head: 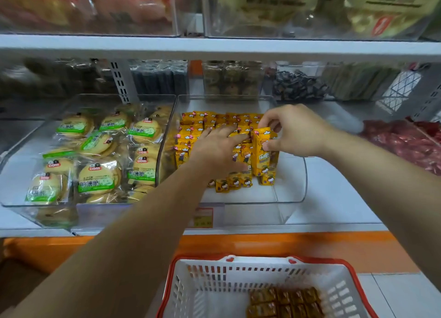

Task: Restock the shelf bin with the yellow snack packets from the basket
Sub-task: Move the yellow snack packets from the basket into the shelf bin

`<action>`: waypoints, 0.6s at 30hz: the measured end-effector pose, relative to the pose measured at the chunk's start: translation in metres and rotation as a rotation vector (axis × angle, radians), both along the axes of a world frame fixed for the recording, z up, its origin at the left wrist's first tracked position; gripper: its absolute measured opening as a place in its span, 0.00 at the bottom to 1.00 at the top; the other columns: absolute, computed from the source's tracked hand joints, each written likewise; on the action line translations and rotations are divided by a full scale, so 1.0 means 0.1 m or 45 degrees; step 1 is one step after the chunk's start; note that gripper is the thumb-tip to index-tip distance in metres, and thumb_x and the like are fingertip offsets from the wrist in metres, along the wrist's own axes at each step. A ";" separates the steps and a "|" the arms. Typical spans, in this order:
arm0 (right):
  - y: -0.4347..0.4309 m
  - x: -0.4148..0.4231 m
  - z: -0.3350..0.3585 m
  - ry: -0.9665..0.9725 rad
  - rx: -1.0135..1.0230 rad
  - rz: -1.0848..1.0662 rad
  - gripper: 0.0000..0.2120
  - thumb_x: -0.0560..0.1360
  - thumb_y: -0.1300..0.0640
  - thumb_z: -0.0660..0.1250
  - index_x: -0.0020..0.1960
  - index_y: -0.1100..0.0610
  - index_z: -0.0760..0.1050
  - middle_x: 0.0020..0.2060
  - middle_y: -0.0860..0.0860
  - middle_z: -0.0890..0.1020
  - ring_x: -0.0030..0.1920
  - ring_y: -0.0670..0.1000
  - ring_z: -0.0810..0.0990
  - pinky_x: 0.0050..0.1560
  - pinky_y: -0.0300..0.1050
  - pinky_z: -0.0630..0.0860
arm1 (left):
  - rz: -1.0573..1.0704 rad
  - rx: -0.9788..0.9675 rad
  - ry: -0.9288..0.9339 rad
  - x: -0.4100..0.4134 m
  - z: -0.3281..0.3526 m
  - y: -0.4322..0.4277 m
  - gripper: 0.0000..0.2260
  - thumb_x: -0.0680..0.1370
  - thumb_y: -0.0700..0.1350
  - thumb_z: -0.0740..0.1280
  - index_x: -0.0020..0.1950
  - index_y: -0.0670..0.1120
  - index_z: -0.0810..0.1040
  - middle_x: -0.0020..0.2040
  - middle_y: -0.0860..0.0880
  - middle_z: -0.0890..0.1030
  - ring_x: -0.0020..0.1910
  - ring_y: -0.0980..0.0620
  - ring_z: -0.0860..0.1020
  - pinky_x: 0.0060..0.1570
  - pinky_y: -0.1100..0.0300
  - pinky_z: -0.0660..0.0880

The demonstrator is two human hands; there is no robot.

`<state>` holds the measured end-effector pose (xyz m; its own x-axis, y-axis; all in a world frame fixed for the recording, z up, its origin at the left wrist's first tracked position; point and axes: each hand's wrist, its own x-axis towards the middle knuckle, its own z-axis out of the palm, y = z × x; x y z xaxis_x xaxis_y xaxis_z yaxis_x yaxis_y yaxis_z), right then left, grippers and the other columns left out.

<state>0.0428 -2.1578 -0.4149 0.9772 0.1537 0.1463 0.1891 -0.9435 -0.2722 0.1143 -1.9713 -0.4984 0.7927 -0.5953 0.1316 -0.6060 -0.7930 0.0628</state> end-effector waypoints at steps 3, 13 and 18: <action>0.01 0.08 0.00 0.026 -0.122 -0.028 0.15 0.66 0.48 0.80 0.48 0.43 0.78 0.39 0.42 0.79 0.47 0.50 0.79 0.48 0.48 0.77 | 0.001 -0.034 -0.008 -0.02 0.00 0.02 0.37 0.74 0.68 0.69 0.80 0.63 0.60 0.82 0.52 0.59 0.80 0.46 0.57 0.79 0.45 0.51; 0.16 0.18 -0.14 0.105 -0.418 -0.166 0.18 0.64 0.42 0.79 0.46 0.42 0.74 0.46 0.46 0.79 0.50 0.51 0.74 0.42 0.46 0.70 | 0.034 -0.080 -0.022 -0.09 0.00 0.01 0.36 0.75 0.65 0.70 0.79 0.61 0.61 0.81 0.52 0.61 0.80 0.47 0.58 0.79 0.46 0.52; 0.23 0.27 -0.16 0.170 -0.521 -0.157 0.20 0.64 0.43 0.80 0.43 0.45 0.70 0.43 0.46 0.76 0.46 0.52 0.74 0.33 0.42 0.64 | 0.043 -0.099 -0.017 -0.09 -0.02 0.00 0.36 0.74 0.65 0.70 0.79 0.61 0.62 0.81 0.52 0.61 0.80 0.47 0.59 0.78 0.46 0.53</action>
<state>0.0698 -2.1348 -0.4311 0.9981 0.0540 -0.0313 0.0572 -0.9919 0.1134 0.1050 -1.9717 -0.5002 0.8102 -0.5555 0.1871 -0.5799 -0.8062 0.1172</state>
